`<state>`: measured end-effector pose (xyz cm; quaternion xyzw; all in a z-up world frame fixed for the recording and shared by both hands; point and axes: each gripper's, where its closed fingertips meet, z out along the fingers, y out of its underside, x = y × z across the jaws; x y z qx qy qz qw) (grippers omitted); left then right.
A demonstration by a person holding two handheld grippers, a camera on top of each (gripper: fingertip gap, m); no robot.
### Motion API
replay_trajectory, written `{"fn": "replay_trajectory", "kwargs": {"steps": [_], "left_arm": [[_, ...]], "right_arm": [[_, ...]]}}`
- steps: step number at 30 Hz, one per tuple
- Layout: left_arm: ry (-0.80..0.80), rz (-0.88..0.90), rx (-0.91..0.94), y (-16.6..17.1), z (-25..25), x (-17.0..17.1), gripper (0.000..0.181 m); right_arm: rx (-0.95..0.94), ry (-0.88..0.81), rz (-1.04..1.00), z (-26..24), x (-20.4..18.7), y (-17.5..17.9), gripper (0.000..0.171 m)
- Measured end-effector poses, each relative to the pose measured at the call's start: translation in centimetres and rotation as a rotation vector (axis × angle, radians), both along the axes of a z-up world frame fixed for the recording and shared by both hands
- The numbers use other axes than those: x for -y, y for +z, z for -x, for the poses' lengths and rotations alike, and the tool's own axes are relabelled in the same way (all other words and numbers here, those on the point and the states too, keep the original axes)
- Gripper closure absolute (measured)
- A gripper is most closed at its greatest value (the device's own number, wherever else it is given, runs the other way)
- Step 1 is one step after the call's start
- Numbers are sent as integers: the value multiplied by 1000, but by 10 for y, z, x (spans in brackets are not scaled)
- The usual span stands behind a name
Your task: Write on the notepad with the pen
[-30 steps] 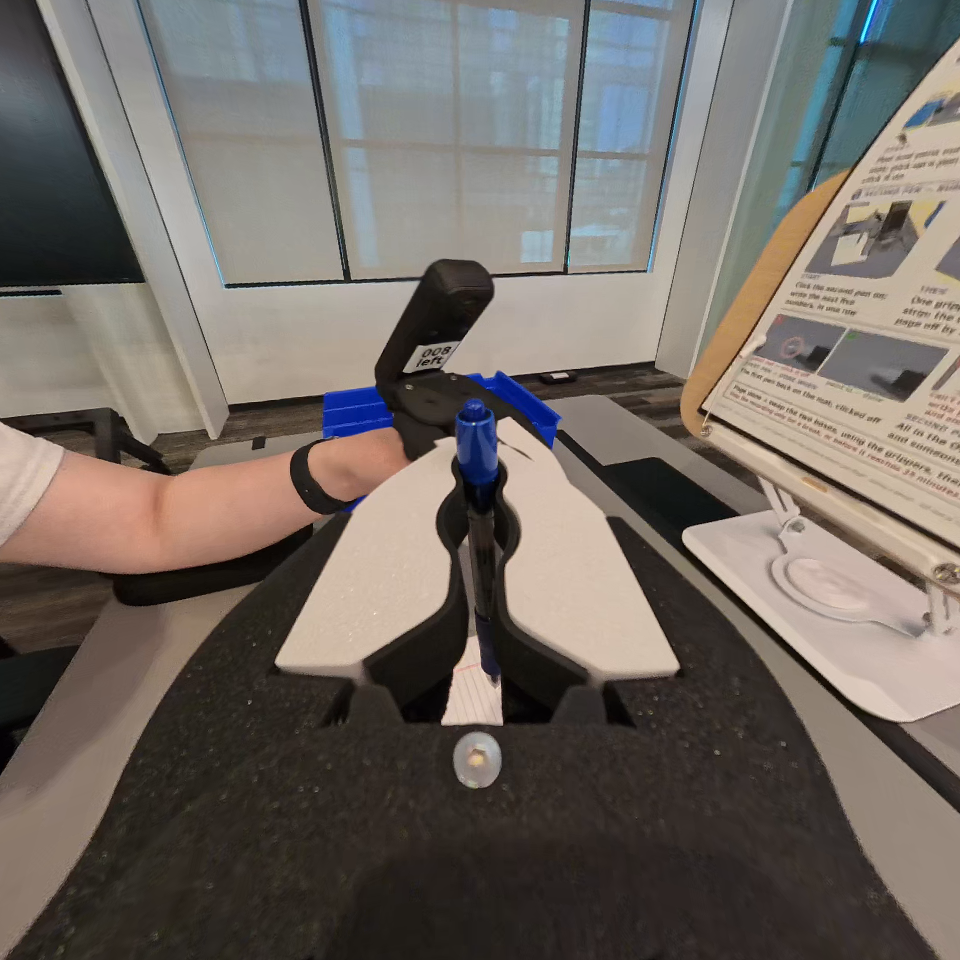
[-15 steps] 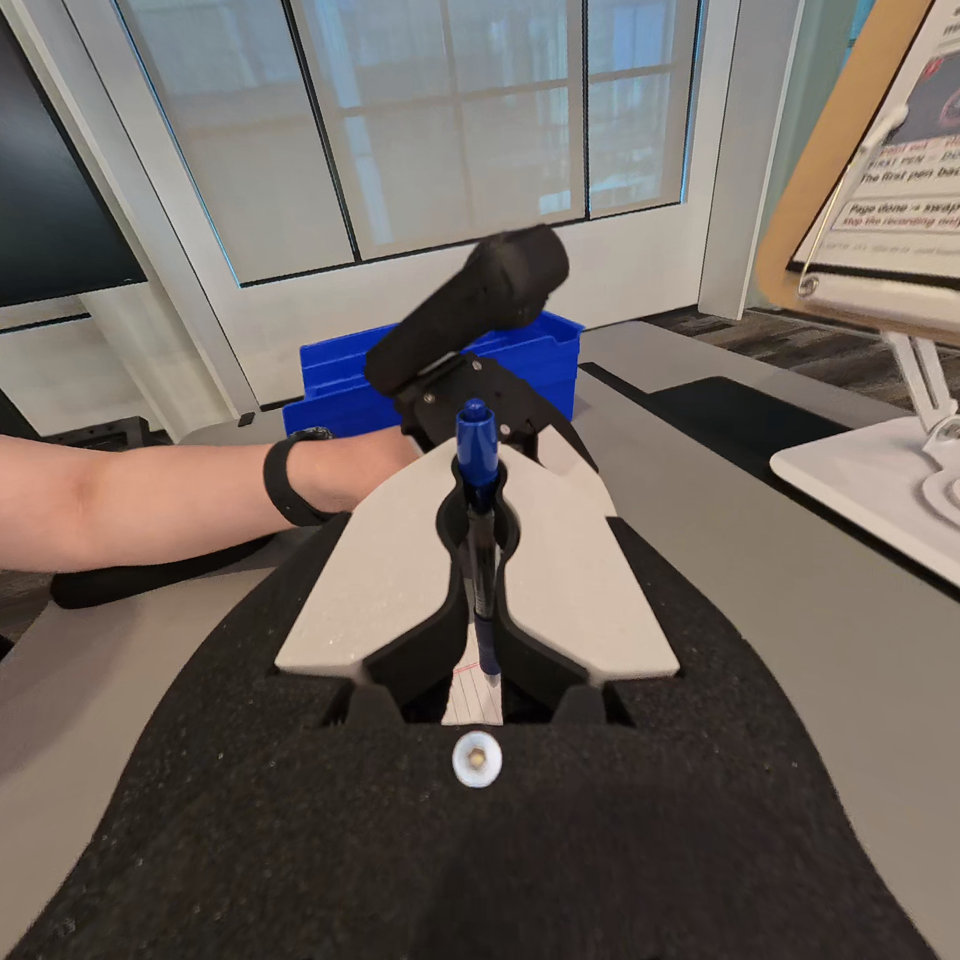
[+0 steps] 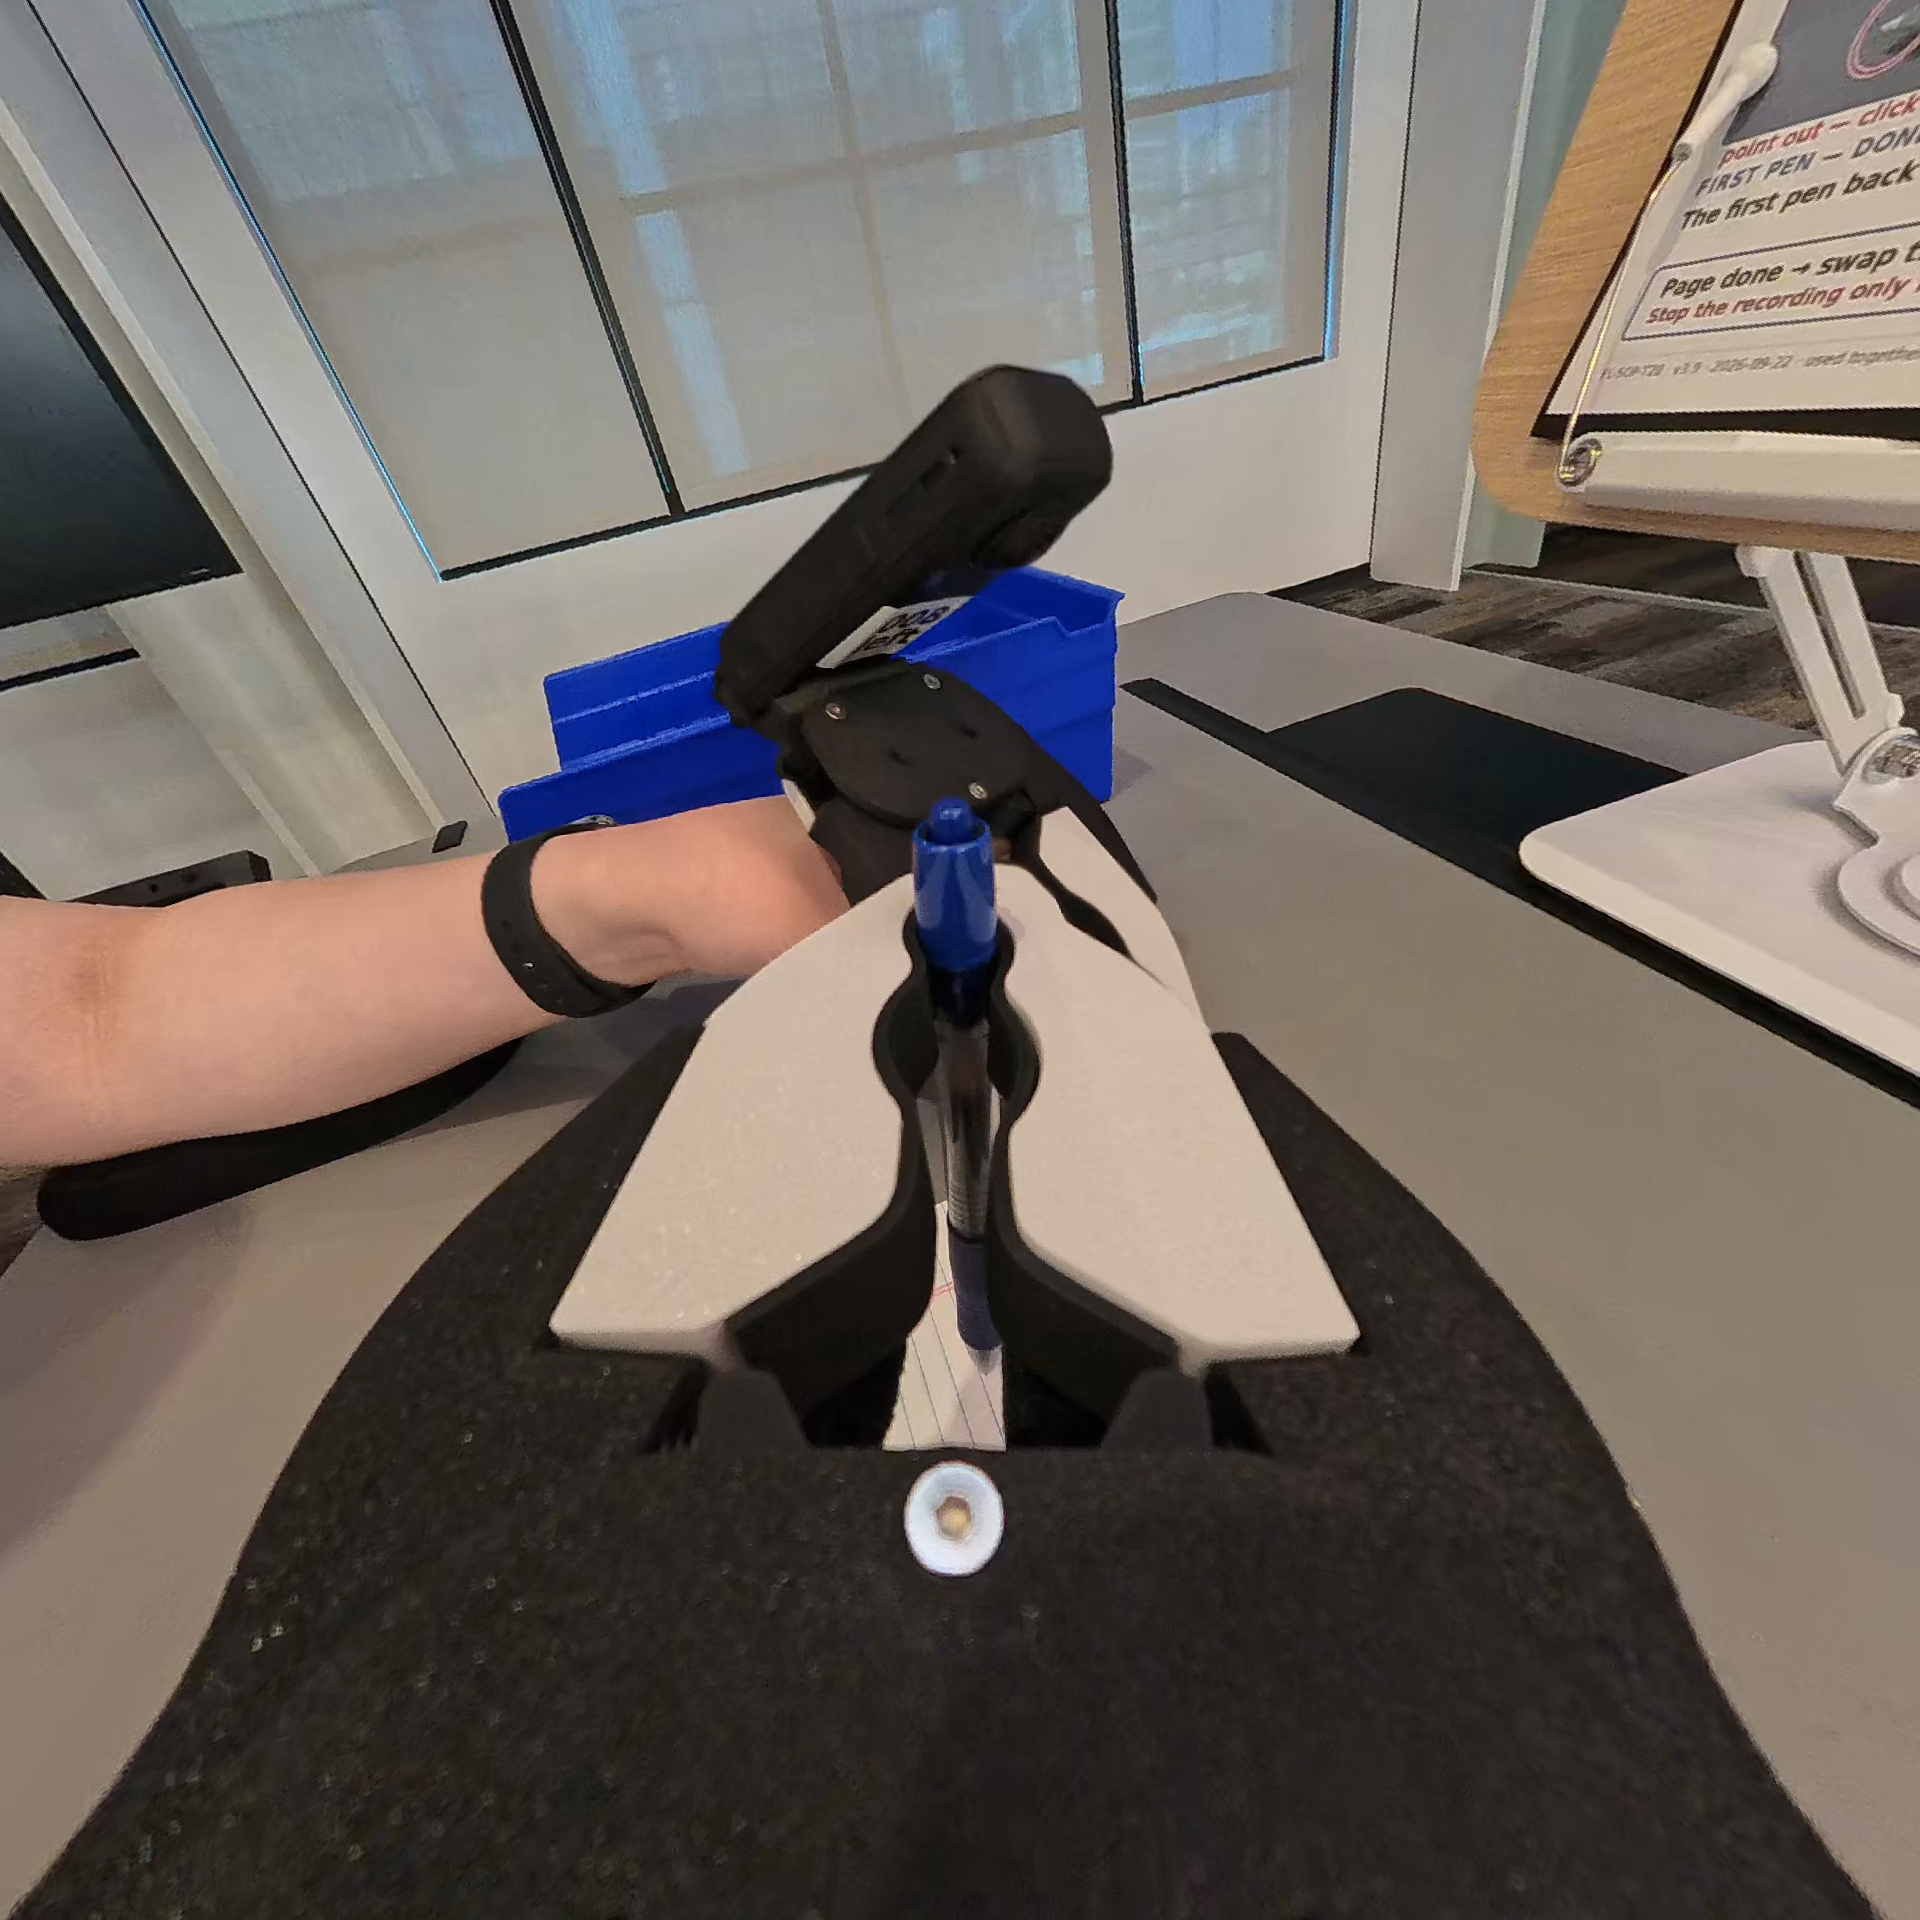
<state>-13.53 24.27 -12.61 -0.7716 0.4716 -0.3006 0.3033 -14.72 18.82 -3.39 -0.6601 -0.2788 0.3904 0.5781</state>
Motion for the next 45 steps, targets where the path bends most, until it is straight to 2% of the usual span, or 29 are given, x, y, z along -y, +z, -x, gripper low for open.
{"fn": "replay_trajectory", "kwargs": {"steps": [6,27,39,45], "left_arm": [[-51,29,-106,-22,3,7,181],[-55,32,-88,-22,3,6,181],[-59,27,-88,-22,3,6,181],[-60,26,-88,-22,2,6,181]], "right_arm": [[7,5,2,1,0,-2,167],[48,44,-4,10,-2,-13,167],[71,36,3,-2,1,-14,167],[29,58,-22,-1,4,-6,167]]}}
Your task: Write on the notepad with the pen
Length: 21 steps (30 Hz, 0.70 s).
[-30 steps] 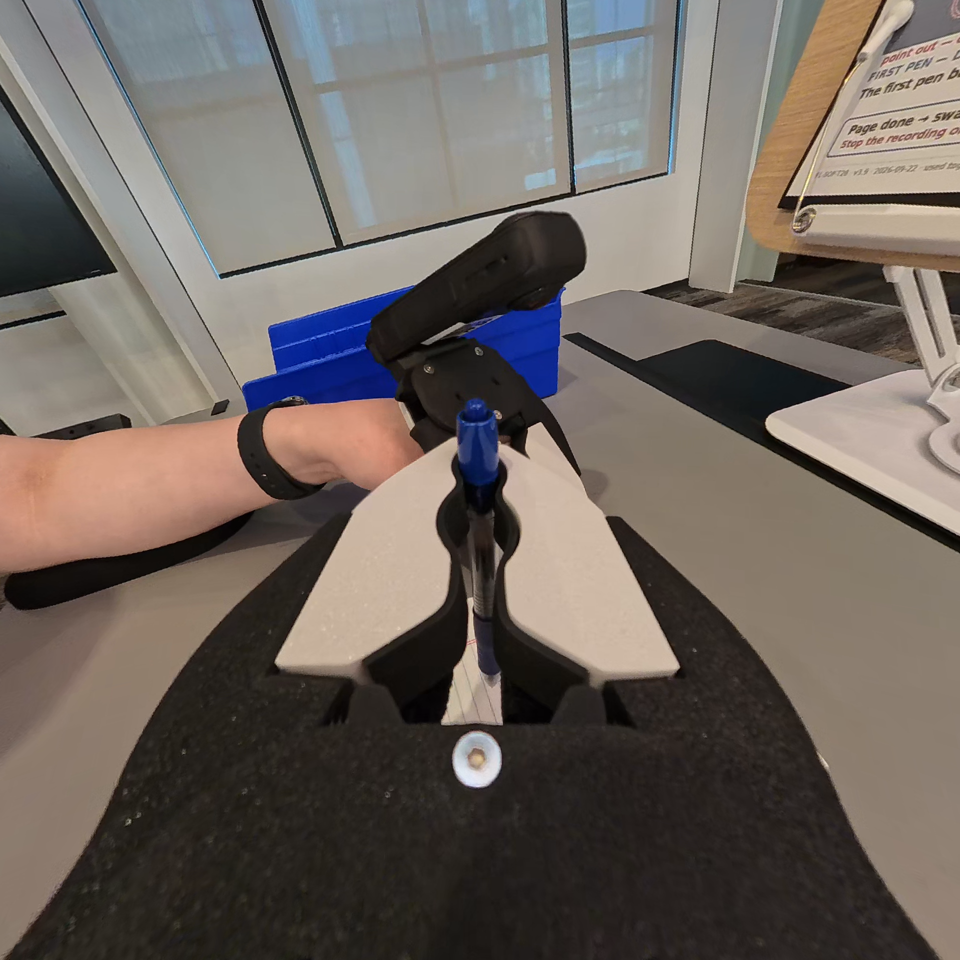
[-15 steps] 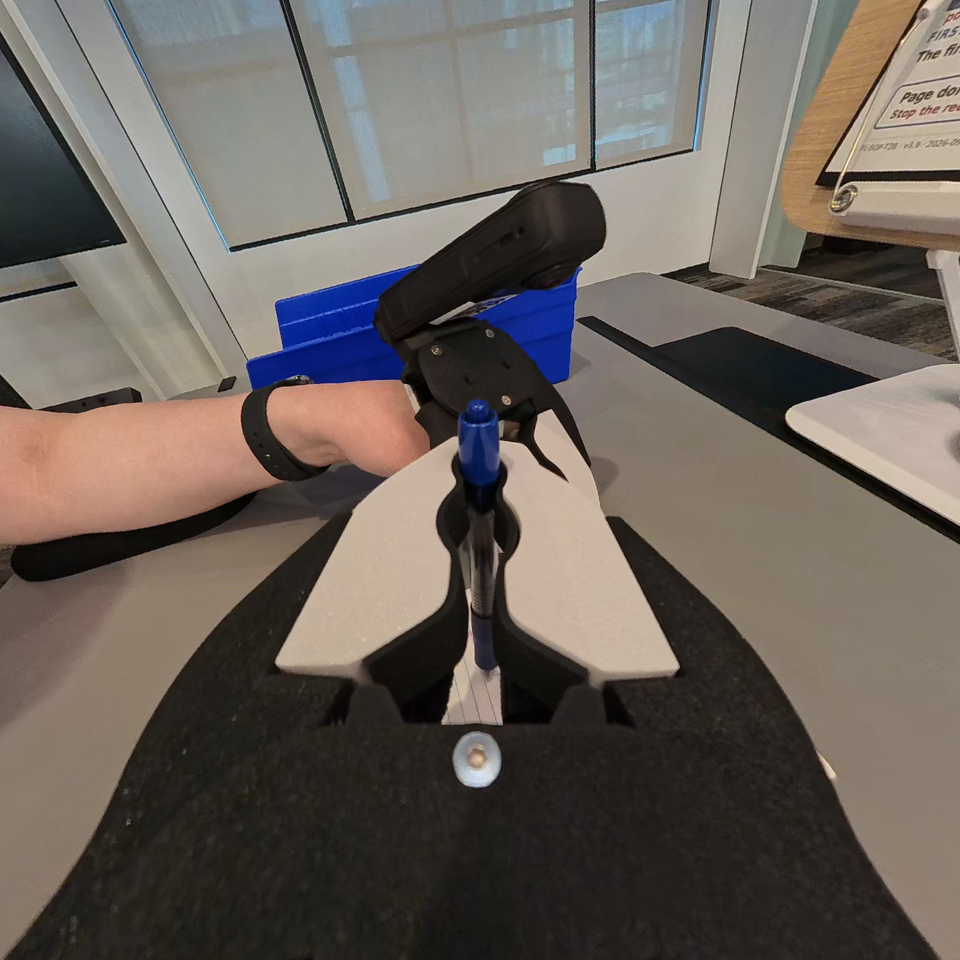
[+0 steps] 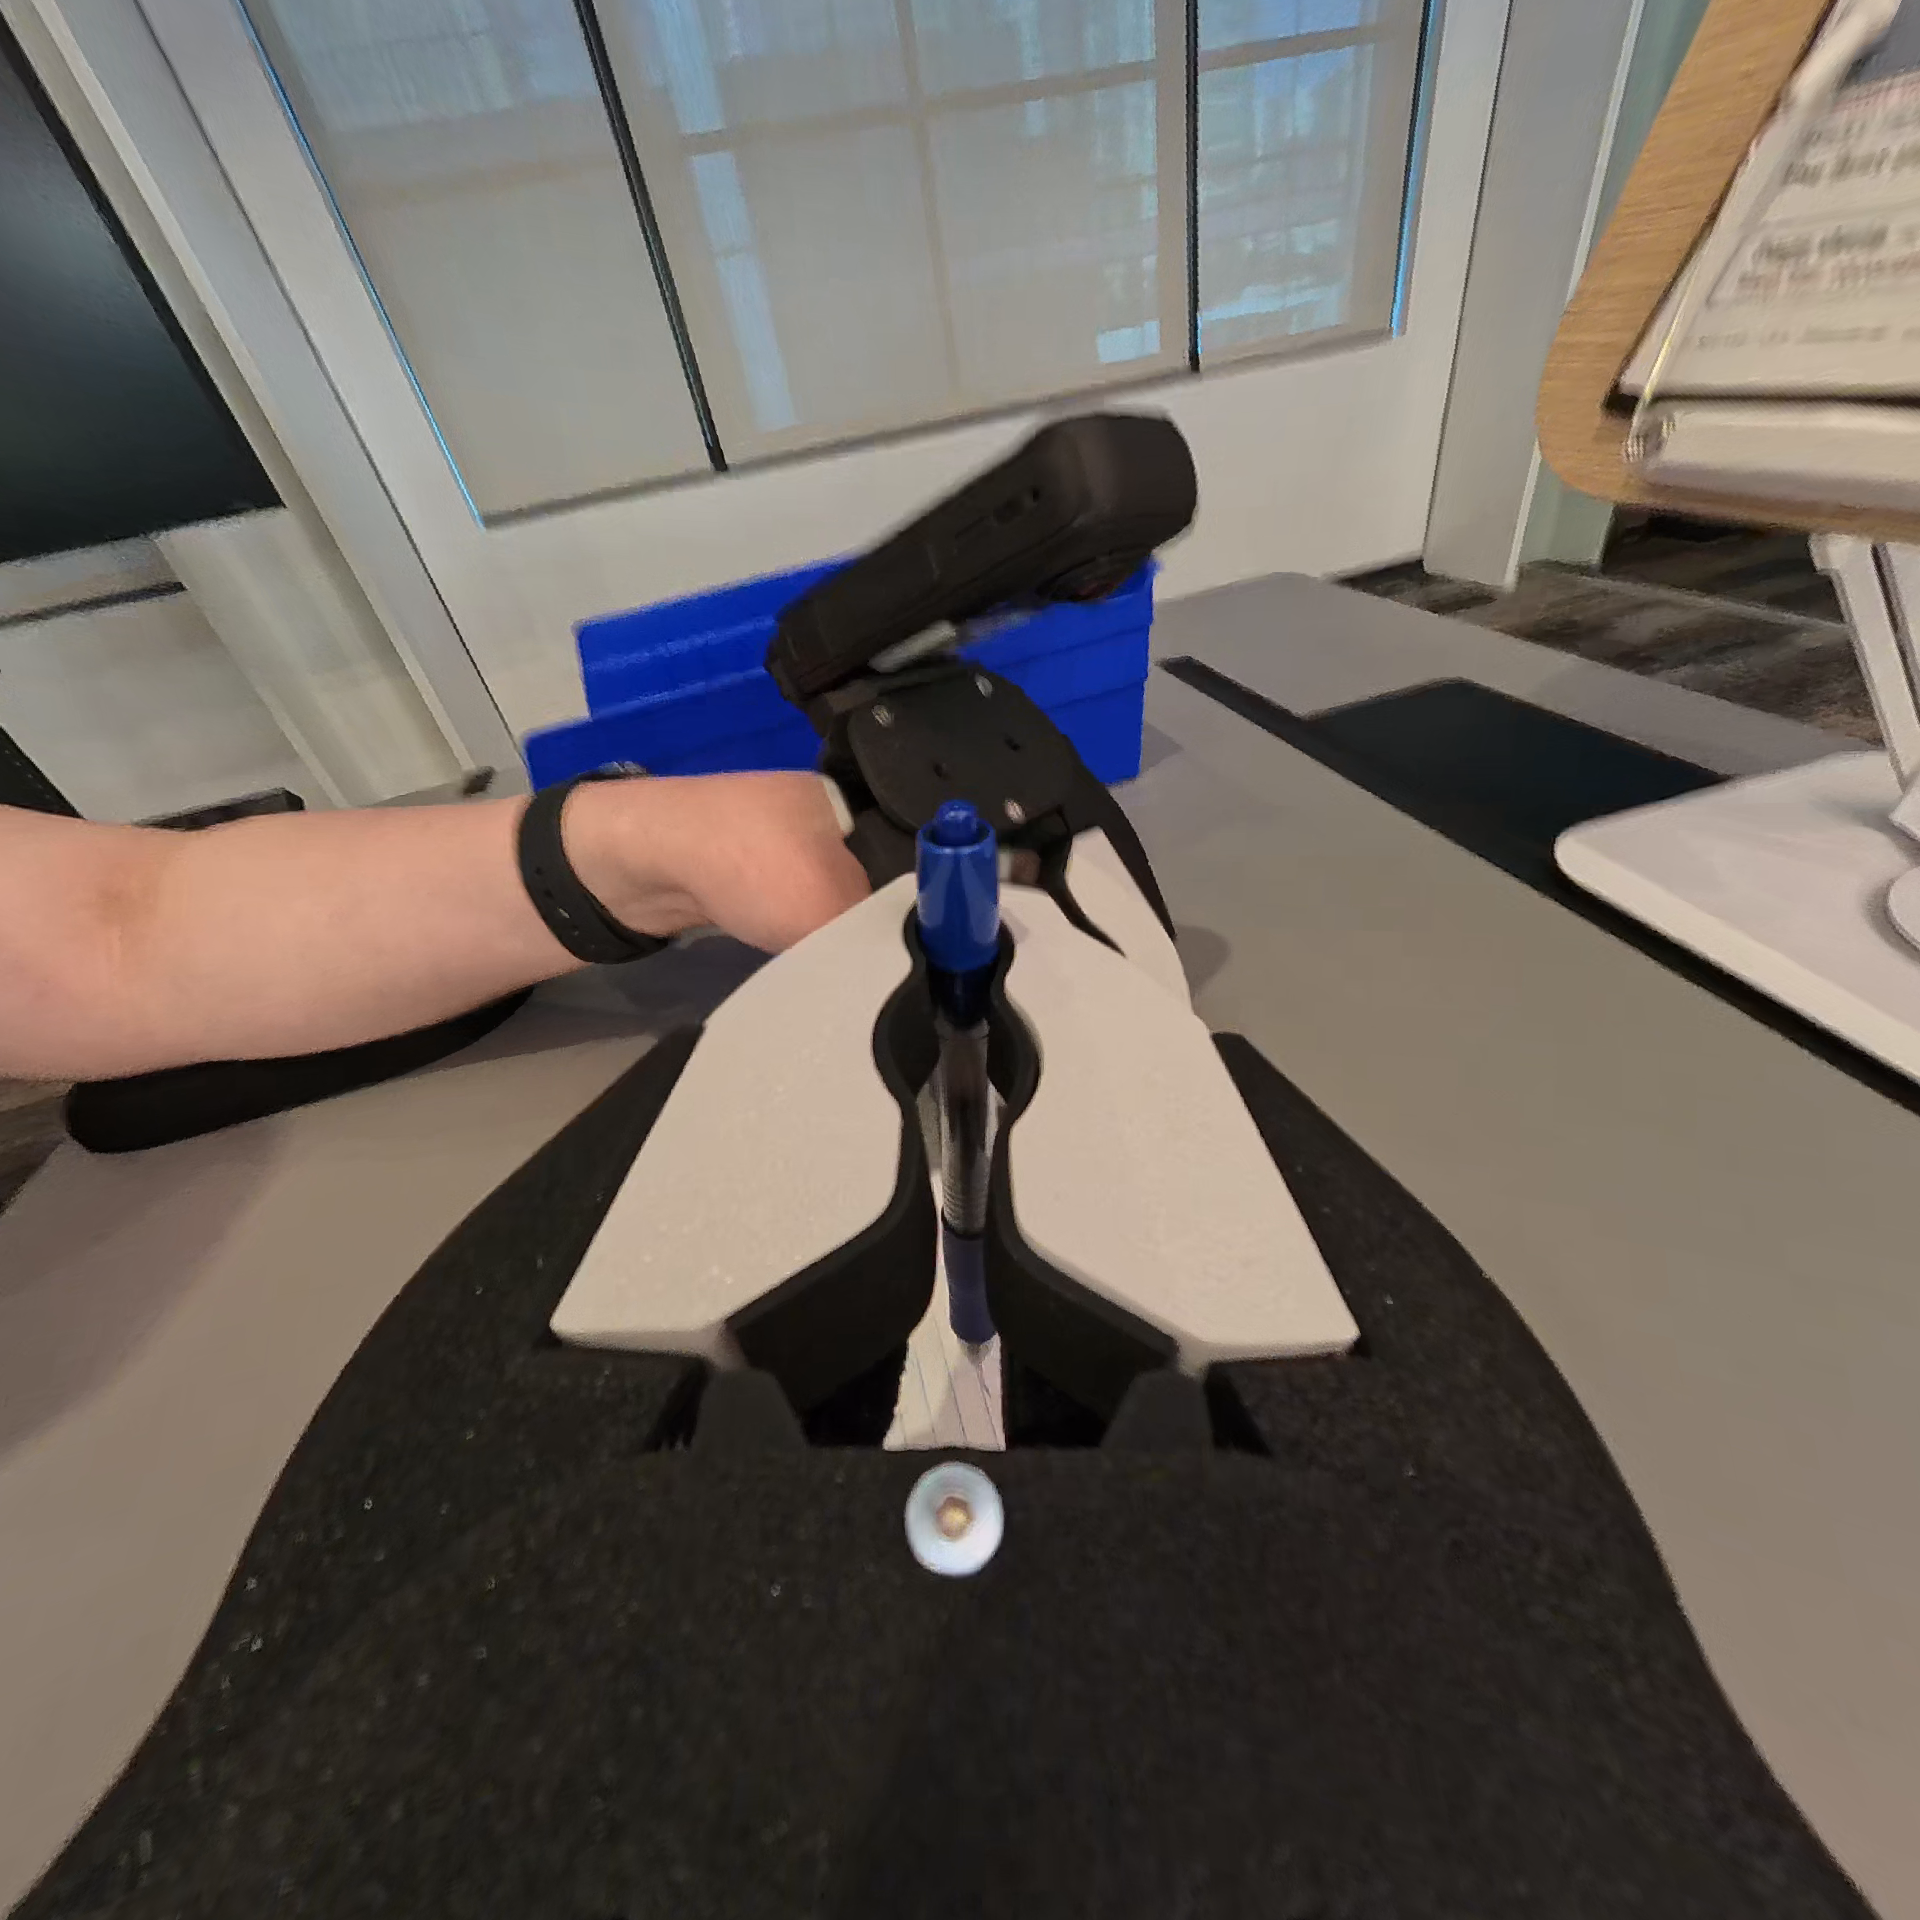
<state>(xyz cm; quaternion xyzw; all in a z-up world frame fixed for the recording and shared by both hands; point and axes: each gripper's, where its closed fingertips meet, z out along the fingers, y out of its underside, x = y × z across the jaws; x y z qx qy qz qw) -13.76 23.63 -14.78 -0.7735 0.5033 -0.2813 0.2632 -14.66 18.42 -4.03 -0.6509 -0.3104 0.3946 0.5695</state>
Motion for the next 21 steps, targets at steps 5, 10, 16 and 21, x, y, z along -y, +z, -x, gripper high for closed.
{"fn": "replay_trajectory", "kwargs": {"steps": [5,10,16,21], "left_arm": [[-1,2,3,0,0,0,181],[0,2,4,0,0,0,181],[2,6,9,0,-1,0,181],[3,2,7,0,-1,0,181]], "right_arm": [[27,-54,-88,-9,-4,16,167],[17,-73,-48,-14,-14,2,167],[15,-81,-44,-18,-18,-2,167],[10,-78,-45,-18,-19,-2,167]]}}
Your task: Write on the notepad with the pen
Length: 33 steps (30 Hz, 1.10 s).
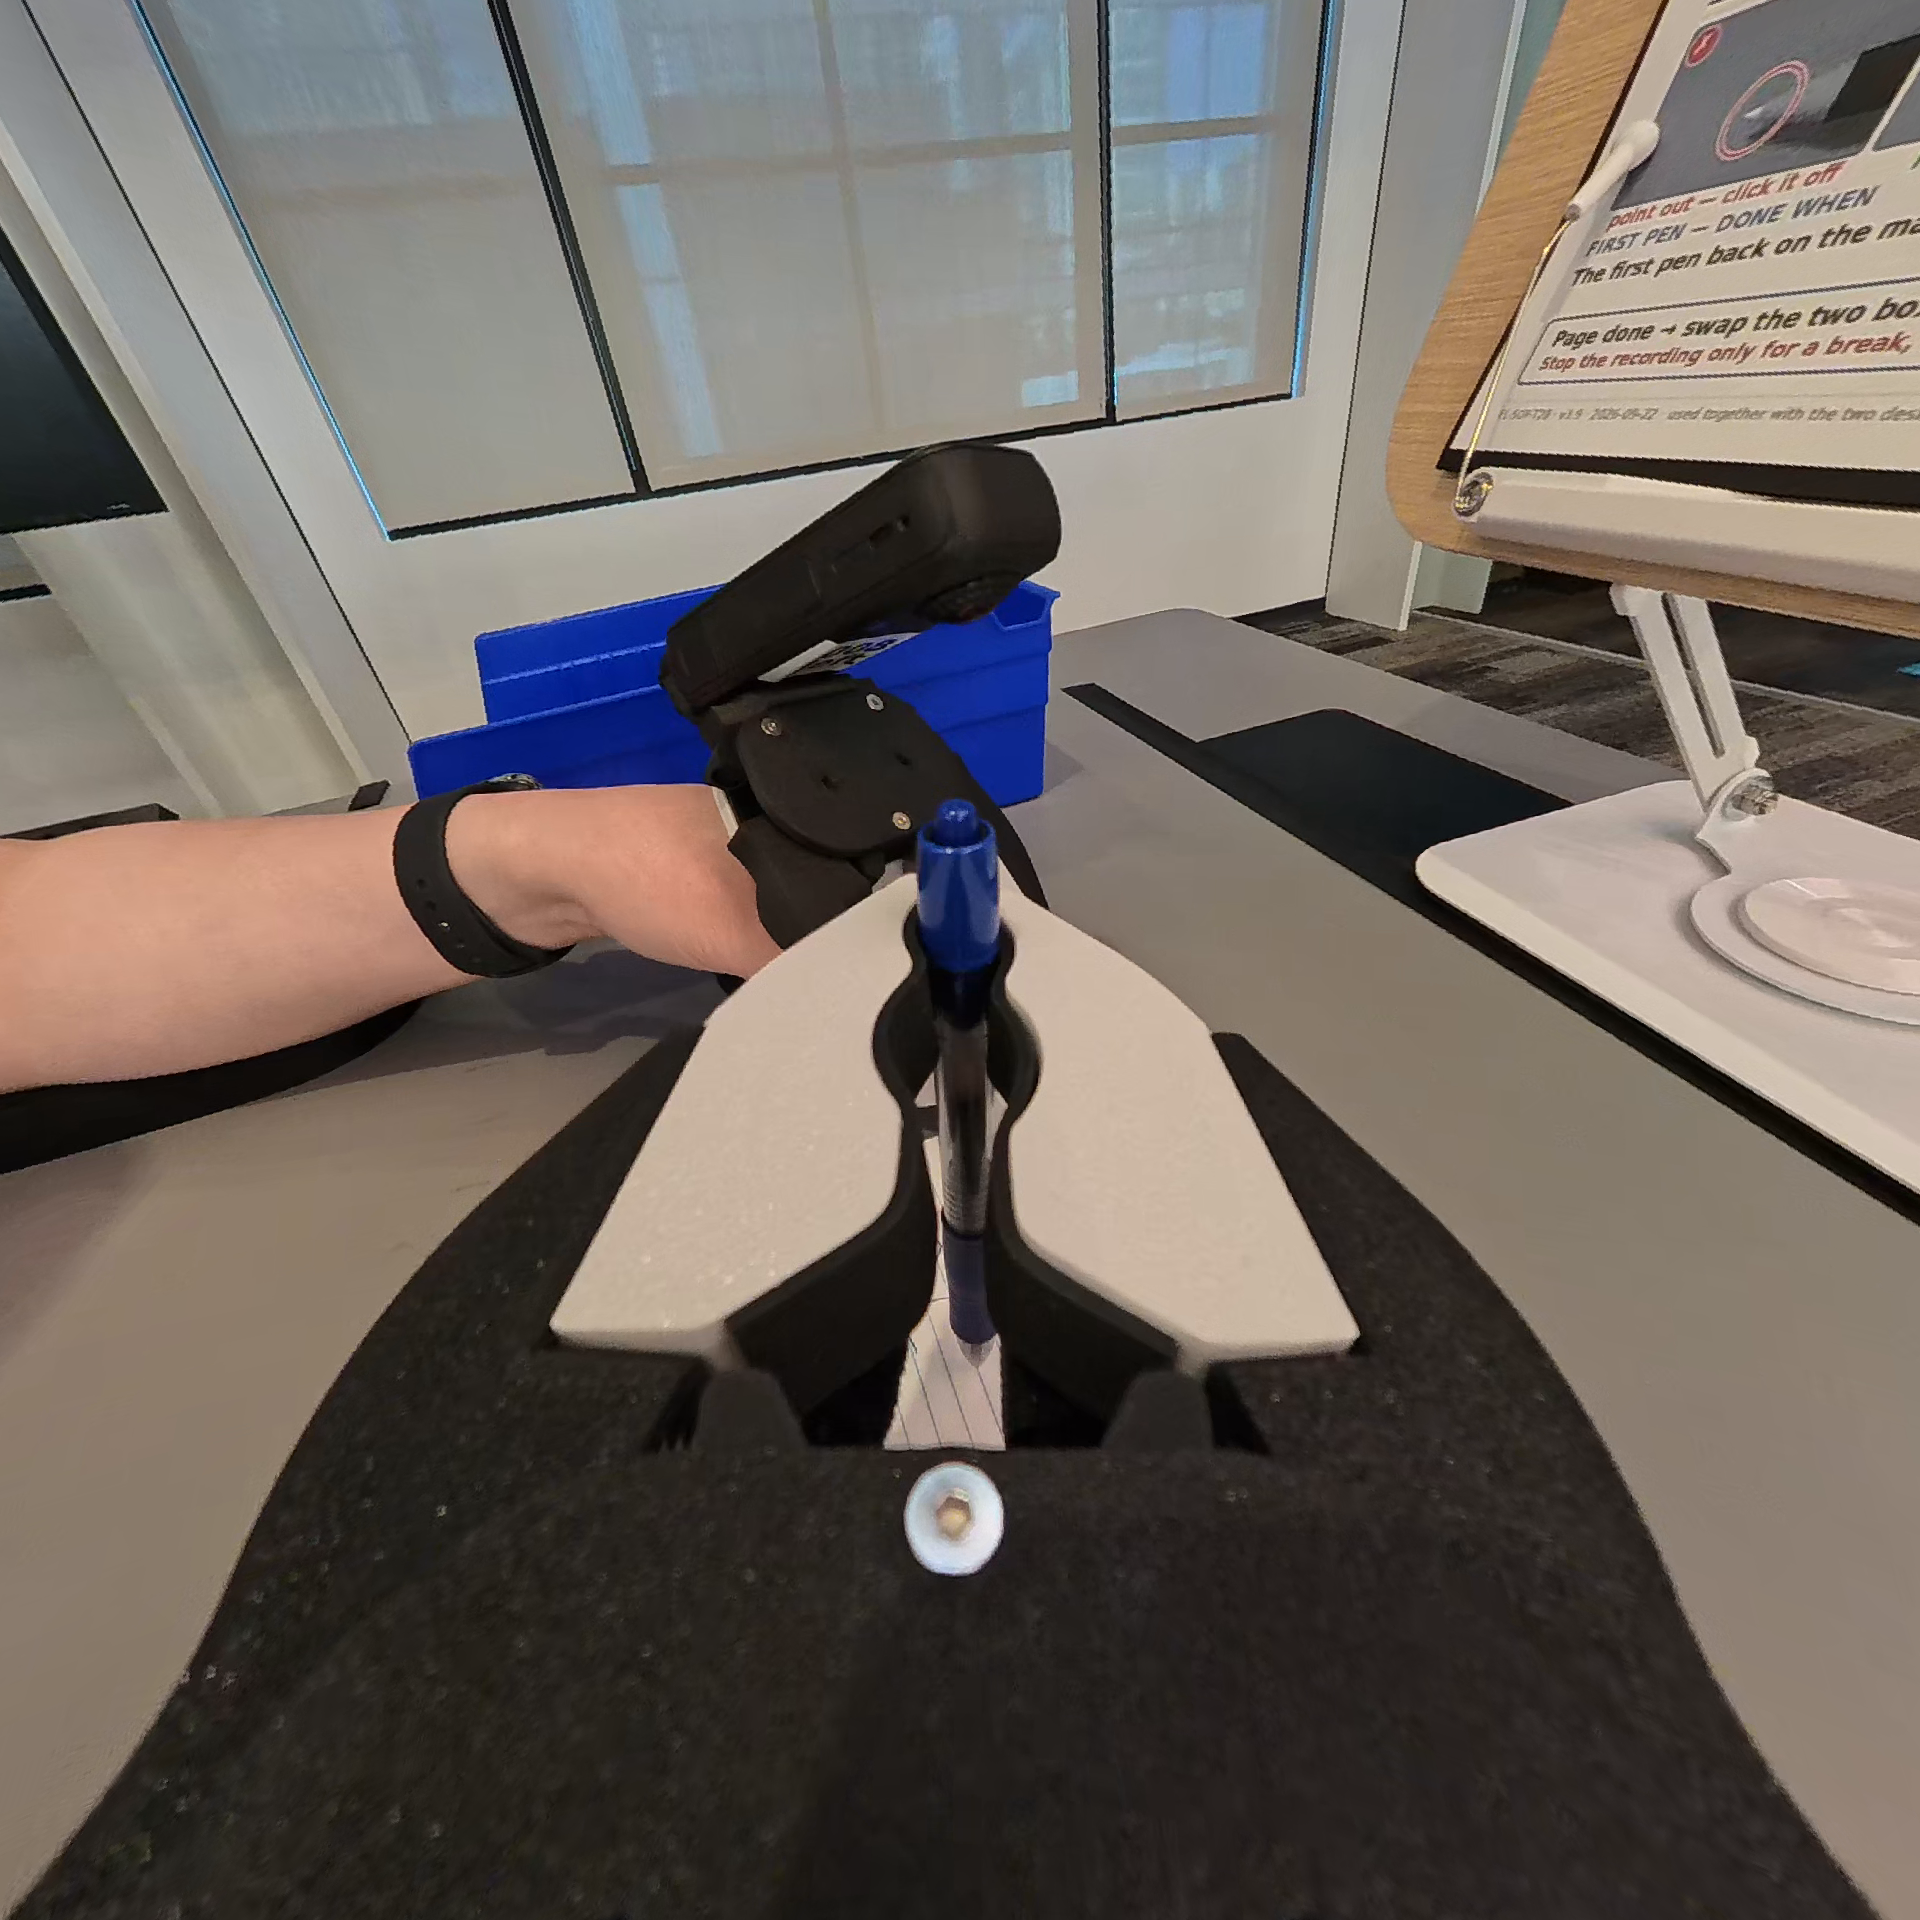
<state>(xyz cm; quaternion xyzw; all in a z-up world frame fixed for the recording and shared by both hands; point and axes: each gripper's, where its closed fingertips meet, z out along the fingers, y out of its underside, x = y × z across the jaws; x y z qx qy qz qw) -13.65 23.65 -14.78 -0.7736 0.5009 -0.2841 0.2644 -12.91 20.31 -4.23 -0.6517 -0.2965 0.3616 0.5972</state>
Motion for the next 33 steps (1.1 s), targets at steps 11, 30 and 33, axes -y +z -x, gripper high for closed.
{"fn": "replay_trajectory", "kwargs": {"steps": [11,30,33], "left_arm": [[2,6,2,0,0,0,181],[4,12,6,0,0,0,181],[4,13,6,0,0,0,181]], "right_arm": [[9,19,17,3,0,-3,167],[13,57,31,8,15,-4,167],[15,60,31,8,17,-4,167]]}}
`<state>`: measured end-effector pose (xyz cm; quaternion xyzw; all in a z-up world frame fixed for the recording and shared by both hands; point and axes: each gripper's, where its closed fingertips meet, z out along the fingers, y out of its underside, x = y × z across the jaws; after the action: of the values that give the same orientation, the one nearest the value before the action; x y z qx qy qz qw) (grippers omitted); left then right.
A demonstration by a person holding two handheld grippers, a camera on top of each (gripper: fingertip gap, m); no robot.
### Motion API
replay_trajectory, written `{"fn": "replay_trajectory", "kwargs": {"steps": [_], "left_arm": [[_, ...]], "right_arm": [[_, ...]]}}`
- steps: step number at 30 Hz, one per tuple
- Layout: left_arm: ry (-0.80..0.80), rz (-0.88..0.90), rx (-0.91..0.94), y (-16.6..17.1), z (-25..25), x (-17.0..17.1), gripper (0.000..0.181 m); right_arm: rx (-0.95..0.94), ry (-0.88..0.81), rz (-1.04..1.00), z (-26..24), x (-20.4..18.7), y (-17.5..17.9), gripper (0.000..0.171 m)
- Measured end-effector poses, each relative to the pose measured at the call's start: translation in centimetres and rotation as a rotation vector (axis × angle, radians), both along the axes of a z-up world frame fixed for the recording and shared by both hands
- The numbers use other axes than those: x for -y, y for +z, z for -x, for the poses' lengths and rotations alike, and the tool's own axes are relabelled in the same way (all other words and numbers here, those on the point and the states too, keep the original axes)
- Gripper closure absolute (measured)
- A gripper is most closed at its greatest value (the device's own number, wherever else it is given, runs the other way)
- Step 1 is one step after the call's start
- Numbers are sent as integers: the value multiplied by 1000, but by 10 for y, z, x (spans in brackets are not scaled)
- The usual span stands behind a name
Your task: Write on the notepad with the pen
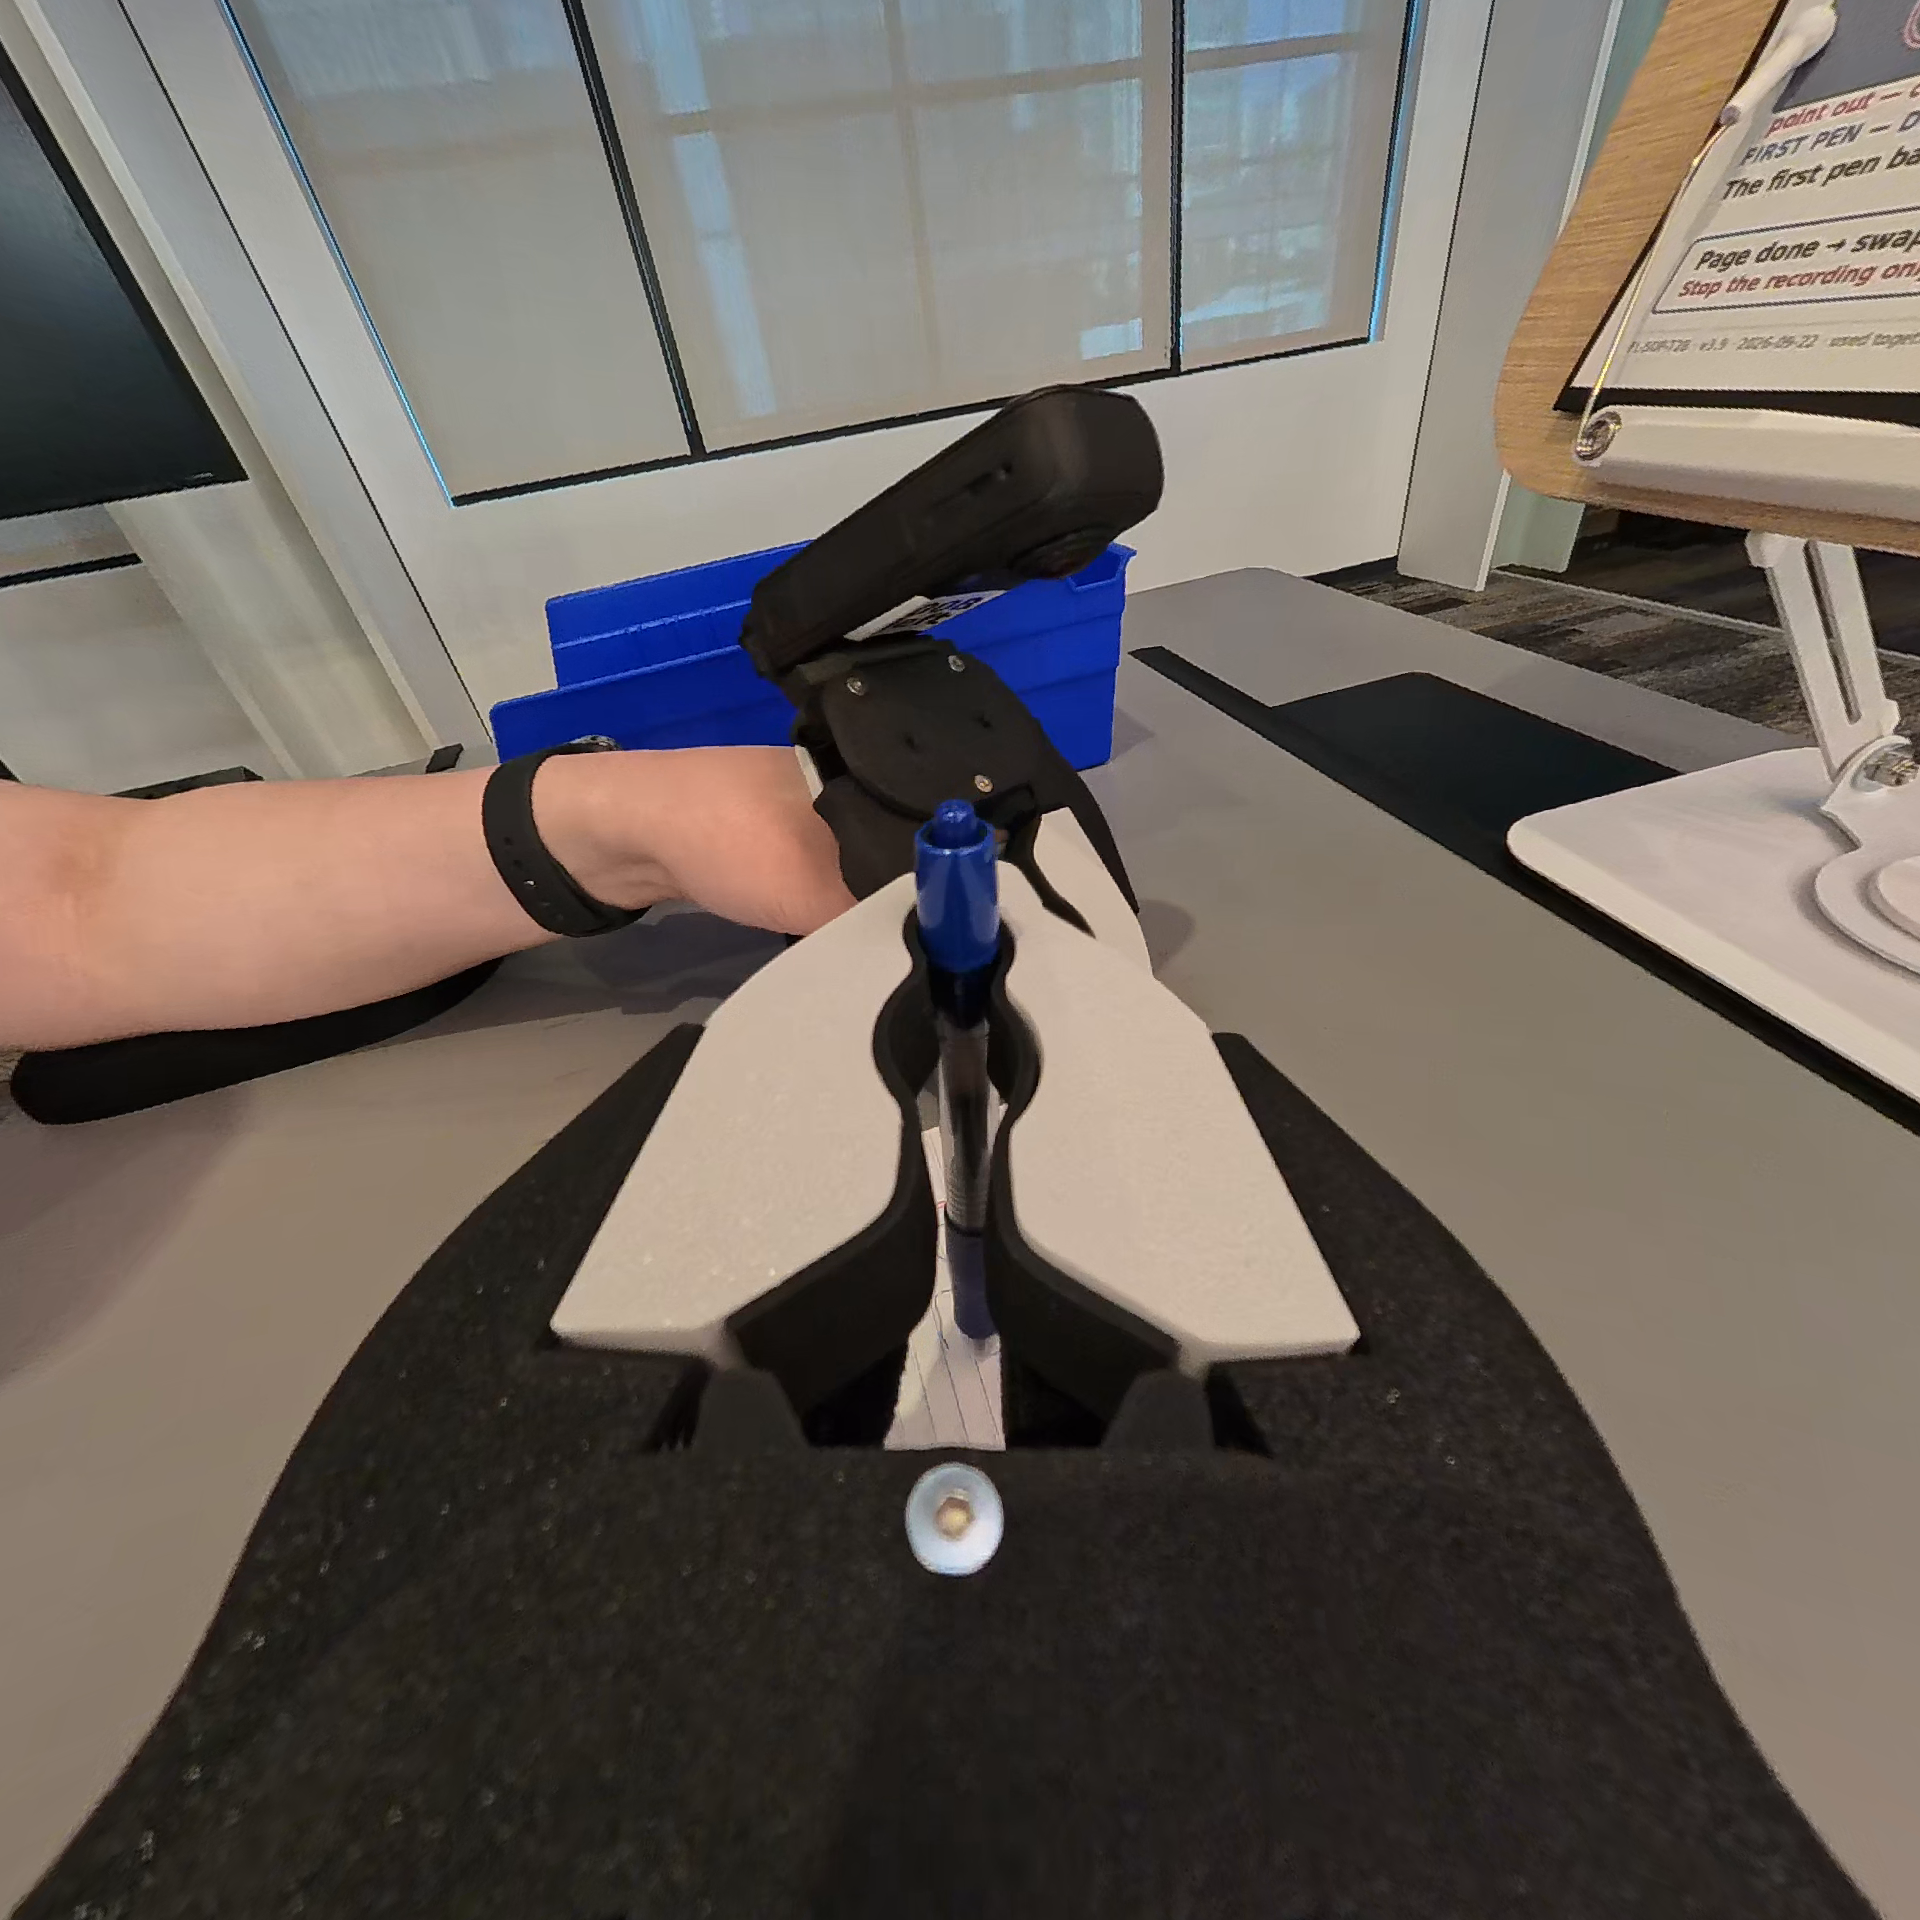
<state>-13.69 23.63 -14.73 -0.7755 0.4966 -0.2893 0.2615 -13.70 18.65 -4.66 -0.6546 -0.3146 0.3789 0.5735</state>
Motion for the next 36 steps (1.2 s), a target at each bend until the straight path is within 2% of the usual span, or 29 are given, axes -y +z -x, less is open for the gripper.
{"fn": "replay_trajectory", "kwargs": {"steps": [19,24,36], "left_arm": [[2,5,3,0,1,0,181],[1,8,3,0,1,0,181],[1,8,3,0,1,0,181]], "right_arm": [[-8,12,7,1,6,0,167],[-47,-43,-86,-8,1,19,167],[-32,-61,-40,-10,-14,5,167]]}}
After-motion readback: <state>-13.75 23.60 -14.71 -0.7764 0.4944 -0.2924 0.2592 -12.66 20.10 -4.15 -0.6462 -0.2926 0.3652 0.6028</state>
